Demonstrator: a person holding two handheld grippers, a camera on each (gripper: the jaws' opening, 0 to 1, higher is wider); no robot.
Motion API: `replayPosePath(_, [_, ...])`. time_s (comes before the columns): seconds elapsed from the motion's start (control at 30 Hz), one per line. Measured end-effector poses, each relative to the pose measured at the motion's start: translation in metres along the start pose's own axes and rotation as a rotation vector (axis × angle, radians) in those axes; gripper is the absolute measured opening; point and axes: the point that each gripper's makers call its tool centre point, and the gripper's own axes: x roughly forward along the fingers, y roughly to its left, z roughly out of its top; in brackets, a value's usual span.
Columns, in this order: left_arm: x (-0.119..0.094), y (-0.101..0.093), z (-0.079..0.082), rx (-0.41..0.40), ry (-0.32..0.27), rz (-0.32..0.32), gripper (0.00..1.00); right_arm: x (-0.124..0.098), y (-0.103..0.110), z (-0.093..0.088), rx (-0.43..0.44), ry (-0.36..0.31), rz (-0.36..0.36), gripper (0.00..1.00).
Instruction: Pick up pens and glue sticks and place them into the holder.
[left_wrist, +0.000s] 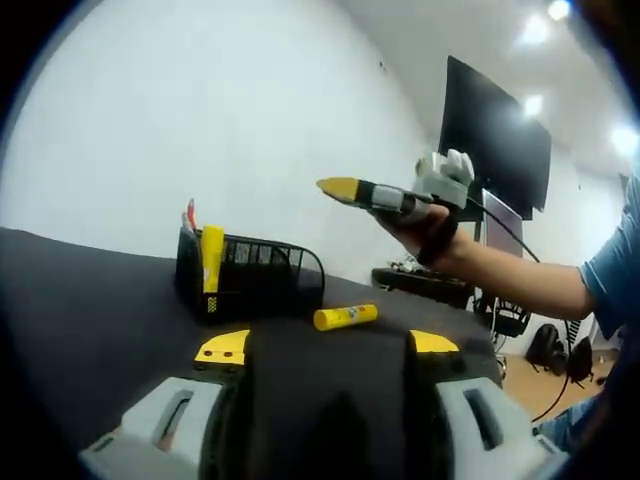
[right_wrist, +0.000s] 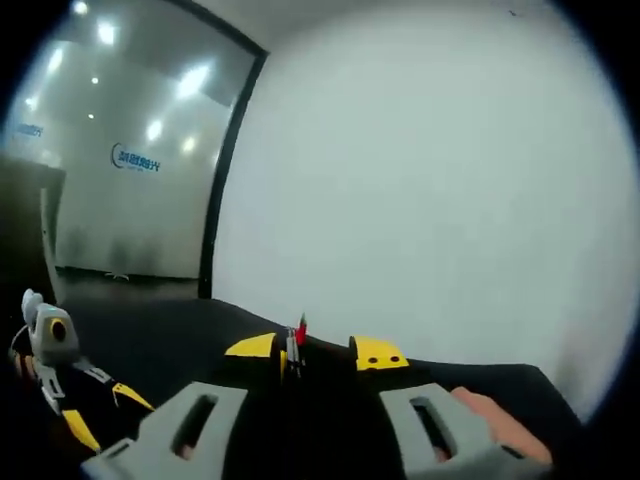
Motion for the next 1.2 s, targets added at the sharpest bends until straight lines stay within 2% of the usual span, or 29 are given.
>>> replayPosePath(0.3, [0.001,0.000,-0.005,0.013,0.025,0.005,0.56,-0.042,-0.031,-0.031,0.065,0.032,-0.070,0.26])
replayPosePath(0.5, [0.002,0.000,-0.005,0.007,0.041,0.006,0.56,-0.073,-0.050,-0.061,0.111,0.056,-0.135,0.26])
replayPosePath(0.67, [0.011,-0.012,-0.015,0.071,0.115,-0.019,0.57,-0.092,-0.063,-0.082,0.157,0.062,-0.191,0.26])
replayPosePath(1.0, [0.042,-0.026,-0.013,0.138,0.182,-0.055,0.57,-0.106,-0.081,-0.116,0.238,0.082,-0.270,0.26])
replayPosePath(1.07, [0.047,-0.027,-0.013,0.156,0.200,-0.060,0.57,-0.109,-0.081,-0.122,0.229,0.087,-0.290,0.26])
replayPosePath(1.1, [0.048,-0.028,-0.013,0.159,0.204,-0.060,0.56,-0.109,-0.082,-0.119,0.223,0.096,-0.295,0.25])
replayPosePath(1.13, [0.050,-0.027,-0.011,0.167,0.210,-0.062,0.55,-0.109,-0.085,-0.112,0.208,0.052,-0.304,0.25])
replayPosePath(1.2, [0.054,-0.026,-0.011,0.184,0.215,-0.069,0.54,-0.109,-0.085,-0.116,0.209,0.076,-0.305,0.25])
